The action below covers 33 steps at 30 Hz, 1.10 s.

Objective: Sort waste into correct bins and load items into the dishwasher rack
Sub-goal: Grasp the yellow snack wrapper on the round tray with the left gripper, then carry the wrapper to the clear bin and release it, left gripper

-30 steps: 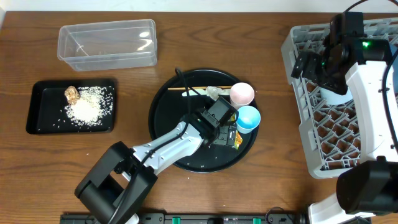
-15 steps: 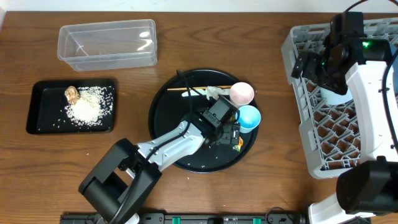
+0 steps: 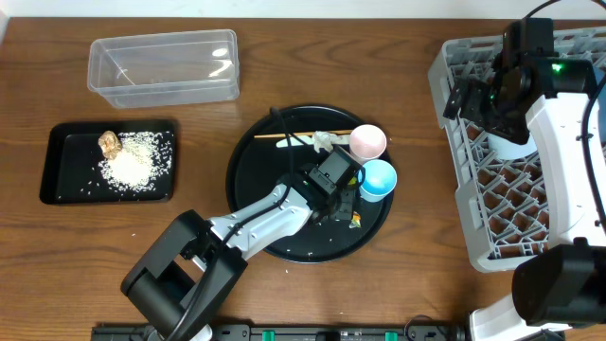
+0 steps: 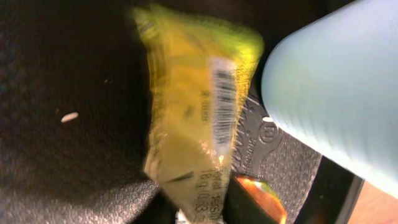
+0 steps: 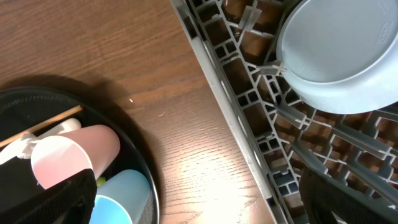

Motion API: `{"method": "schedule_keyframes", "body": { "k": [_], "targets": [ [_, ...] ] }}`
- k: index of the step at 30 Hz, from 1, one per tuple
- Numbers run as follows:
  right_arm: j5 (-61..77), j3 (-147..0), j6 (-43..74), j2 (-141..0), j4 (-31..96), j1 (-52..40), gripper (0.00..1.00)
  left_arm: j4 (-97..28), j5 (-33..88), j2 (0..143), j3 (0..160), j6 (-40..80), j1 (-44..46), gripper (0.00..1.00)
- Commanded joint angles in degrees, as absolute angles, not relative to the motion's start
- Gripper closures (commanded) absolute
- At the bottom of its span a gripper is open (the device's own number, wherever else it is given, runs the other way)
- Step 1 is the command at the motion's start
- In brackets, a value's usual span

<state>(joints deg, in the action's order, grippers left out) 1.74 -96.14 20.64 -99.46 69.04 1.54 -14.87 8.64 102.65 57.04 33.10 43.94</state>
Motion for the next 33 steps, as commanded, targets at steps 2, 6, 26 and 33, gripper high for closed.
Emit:
{"method": "schedule_keyframes", "body": {
  "k": [2, 6, 26, 33],
  "targets": [
    [1.93, -96.71, 21.41, -98.91, 69.04, 1.43, 0.01, -14.94, 8.32, 103.33, 57.34, 31.09, 43.77, 0.94],
    [1.93, -96.71, 21.41, -98.91, 69.04, 1.45, 0.01, -16.64, 7.92, 101.54, 57.36, 30.06, 43.0, 0.94],
    [1.96, -96.71, 21.41, -98.91, 69.04, 1.43, 0.01, 1.23, -13.58, 81.3, 57.36, 16.91, 17.02, 0.94],
    [1.96, -96.71, 21.41, -98.91, 69.04, 1.43, 0.01, 18.41, -13.58, 86.06, 57.36, 16.71, 6.2, 0.94]
  ]
}}
